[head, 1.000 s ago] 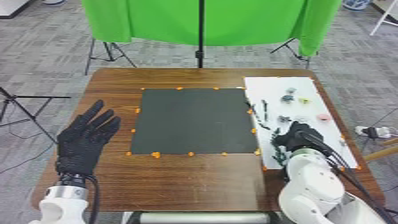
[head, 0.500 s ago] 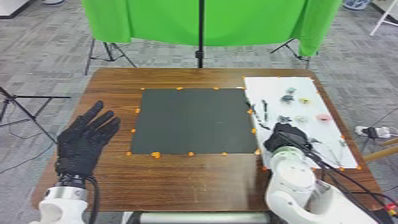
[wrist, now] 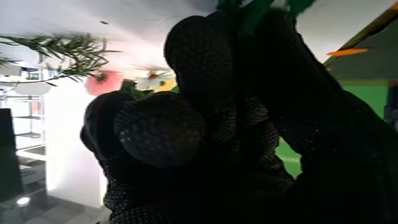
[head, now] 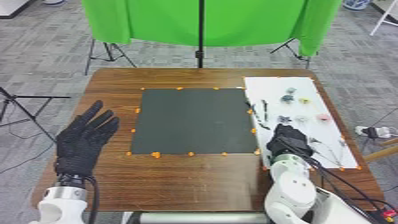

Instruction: Arrange flowers

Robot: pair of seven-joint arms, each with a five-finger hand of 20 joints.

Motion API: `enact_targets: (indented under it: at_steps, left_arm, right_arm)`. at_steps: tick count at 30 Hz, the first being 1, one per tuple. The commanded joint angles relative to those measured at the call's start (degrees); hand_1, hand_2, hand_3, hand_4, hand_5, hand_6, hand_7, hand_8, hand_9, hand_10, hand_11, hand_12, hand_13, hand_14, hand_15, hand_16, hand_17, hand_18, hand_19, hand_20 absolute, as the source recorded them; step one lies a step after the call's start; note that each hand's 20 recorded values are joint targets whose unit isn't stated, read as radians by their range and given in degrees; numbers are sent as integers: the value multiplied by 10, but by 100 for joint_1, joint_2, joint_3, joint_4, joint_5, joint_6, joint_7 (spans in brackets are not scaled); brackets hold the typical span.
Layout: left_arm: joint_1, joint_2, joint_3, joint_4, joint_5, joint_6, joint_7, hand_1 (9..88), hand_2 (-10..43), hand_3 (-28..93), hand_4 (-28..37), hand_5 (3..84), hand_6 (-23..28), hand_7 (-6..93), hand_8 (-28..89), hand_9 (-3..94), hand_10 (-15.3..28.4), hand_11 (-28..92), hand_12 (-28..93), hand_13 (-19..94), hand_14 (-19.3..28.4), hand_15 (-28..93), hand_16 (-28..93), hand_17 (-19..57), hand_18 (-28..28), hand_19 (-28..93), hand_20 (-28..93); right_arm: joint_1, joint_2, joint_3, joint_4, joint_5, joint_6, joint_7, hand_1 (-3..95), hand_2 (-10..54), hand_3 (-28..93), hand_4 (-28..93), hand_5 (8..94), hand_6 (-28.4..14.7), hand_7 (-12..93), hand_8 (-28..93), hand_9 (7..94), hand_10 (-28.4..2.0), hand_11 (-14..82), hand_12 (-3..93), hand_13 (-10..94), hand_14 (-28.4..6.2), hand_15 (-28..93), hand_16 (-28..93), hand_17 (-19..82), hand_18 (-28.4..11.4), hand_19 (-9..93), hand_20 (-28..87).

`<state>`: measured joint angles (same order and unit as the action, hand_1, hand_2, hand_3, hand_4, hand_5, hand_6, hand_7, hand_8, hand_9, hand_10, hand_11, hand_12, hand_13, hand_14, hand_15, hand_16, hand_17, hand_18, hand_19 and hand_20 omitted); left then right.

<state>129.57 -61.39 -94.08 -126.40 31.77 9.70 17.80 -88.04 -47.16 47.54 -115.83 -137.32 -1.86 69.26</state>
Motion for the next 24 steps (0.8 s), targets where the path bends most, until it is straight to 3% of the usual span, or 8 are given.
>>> enact_targets:
  at_steps: [1, 5, 7, 9, 10, 13, 19, 24]
  left_arm:
    - [84, 30, 13, -4, -54, 87, 9, 232, 69, 801, -258, 388, 93, 94, -88, 336, 193, 220, 103, 231, 262, 454, -79, -111, 240, 511, 112]
    - [178, -16, -55, -54, -6, 73, -80, 233, 68, 800, -258, 389, 94, 93, -87, 337, 193, 222, 102, 230, 261, 455, -80, -111, 240, 511, 112]
    - [173, 76, -5, -47, -74, 144, 100, 234, 68, 801, -258, 389, 95, 92, -87, 336, 193, 223, 102, 230, 261, 455, -81, -111, 240, 511, 112]
    - [169, 69, -50, -61, -60, 113, 95, 234, 68, 799, -259, 389, 95, 92, -87, 336, 194, 223, 101, 230, 261, 457, -81, -110, 240, 512, 112]
    - [178, 73, -68, -72, -48, 112, 75, 235, 68, 799, -259, 389, 95, 92, -86, 336, 194, 224, 101, 230, 261, 457, -81, -110, 240, 512, 112]
    - [158, -96, -195, -117, 44, 65, -256, 234, 68, 800, -258, 390, 97, 93, -86, 336, 195, 225, 101, 231, 262, 460, -81, -110, 240, 513, 111]
    - [-85, 15, -204, -132, 62, 127, -282, 237, 67, 799, -257, 391, 98, 92, -85, 335, 196, 224, 100, 230, 263, 464, -84, -110, 240, 513, 109]
    - [-753, 144, 161, 96, 115, -20, -476, 239, 65, 798, -255, 390, 99, 89, -83, 328, 201, 222, 99, 225, 265, 468, -88, -110, 239, 513, 107]
  right_arm:
    - [87, 96, 130, -248, -463, 313, -17, 568, -95, 727, -283, 807, -52, 396, 164, 876, -134, 441, 257, 856, -65, 725, 171, 563, -197, 932, 357]
    - [186, -36, 208, -358, -576, 335, -145, 570, -95, 728, -283, 815, -54, 385, 172, 879, -134, 442, 256, 859, -64, 726, 175, 566, -197, 932, 365]
    - [356, -150, 178, -374, -566, 304, -219, 570, -95, 728, -283, 818, -55, 383, 172, 881, -135, 443, 256, 859, -64, 727, 176, 566, -197, 932, 366]
    - [508, -336, 156, -396, -499, 261, -348, 572, -95, 727, -283, 819, -56, 380, 176, 882, -135, 442, 256, 860, -64, 727, 177, 567, -197, 932, 369]
    - [606, -435, 106, -393, -464, 226, -429, 572, -95, 727, -283, 819, -56, 379, 176, 882, -135, 442, 256, 861, -64, 727, 177, 567, -197, 932, 370]
    - [871, -867, -82, -286, -503, 46, -833, 574, -95, 729, -283, 822, -58, 374, 179, 883, -135, 442, 257, 861, -63, 727, 178, 568, -196, 932, 373]
    - [1544, -2282, -482, 523, -570, -307, -1901, 574, -95, 732, -283, 826, -58, 367, 186, 885, -137, 442, 258, 863, -63, 730, 180, 569, -196, 932, 378]
    - [2285, -2865, -1168, 1471, -514, -81, -2073, 560, -95, 740, -283, 827, -51, 368, 191, 888, -135, 443, 258, 867, -60, 729, 180, 572, -196, 932, 383]
